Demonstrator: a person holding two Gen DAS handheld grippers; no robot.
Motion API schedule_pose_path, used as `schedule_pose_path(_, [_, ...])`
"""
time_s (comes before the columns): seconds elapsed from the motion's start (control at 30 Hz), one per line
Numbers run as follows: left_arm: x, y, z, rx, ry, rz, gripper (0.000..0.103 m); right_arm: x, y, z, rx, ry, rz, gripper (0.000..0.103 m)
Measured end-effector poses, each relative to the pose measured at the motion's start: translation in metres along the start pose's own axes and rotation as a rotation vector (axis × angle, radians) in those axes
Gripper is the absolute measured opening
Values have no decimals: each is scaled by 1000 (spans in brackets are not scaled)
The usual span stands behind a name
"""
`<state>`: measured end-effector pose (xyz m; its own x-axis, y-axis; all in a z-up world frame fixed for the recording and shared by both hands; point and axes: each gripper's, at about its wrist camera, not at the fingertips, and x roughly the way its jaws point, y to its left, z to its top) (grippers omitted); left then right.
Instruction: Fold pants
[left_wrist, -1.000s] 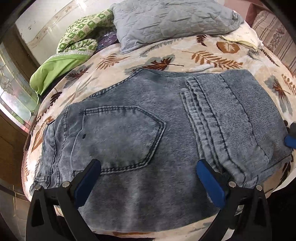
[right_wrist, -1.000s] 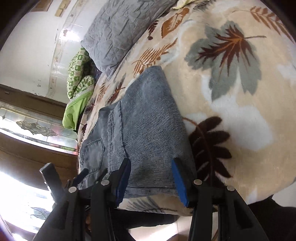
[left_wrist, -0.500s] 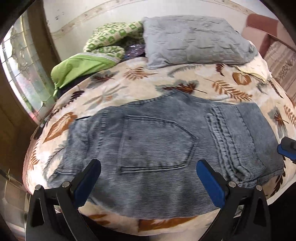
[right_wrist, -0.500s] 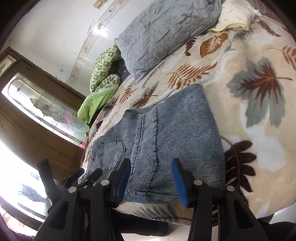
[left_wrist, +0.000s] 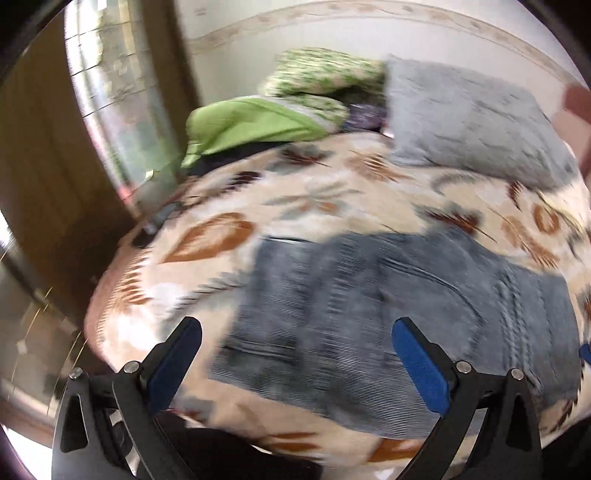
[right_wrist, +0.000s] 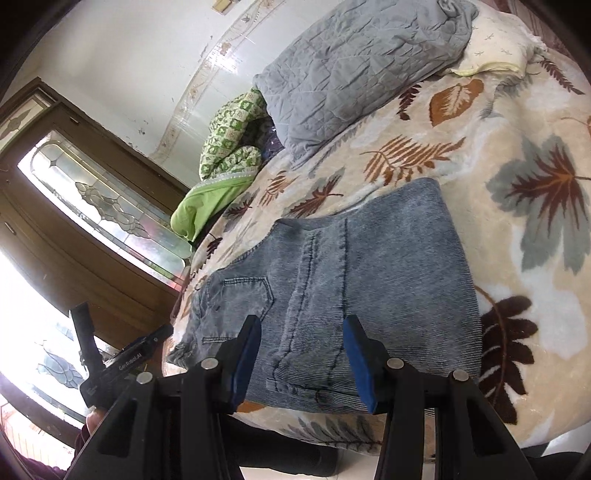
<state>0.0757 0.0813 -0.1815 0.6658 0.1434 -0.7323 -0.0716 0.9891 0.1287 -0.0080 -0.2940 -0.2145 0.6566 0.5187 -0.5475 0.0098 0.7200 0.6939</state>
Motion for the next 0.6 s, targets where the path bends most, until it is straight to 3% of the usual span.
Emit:
schedule_pose_path(0.17, [-9, 77, 17, -128, -31, 100, 103, 21, 12, 3, -10, 23, 49, 50])
schedule_pose_path(0.3, [-9, 130, 21, -203, -7, 155, 103, 38, 21, 2, -24, 51, 59, 50])
schedule_pose_path(0.43, [5, 155, 15, -288, 67, 105, 103, 45, 27, -1, -62, 70, 39, 50])
schedule_pose_path(0.6, [33, 148, 1, -378, 189, -18, 103, 49, 22, -3, -51, 83, 12, 50])
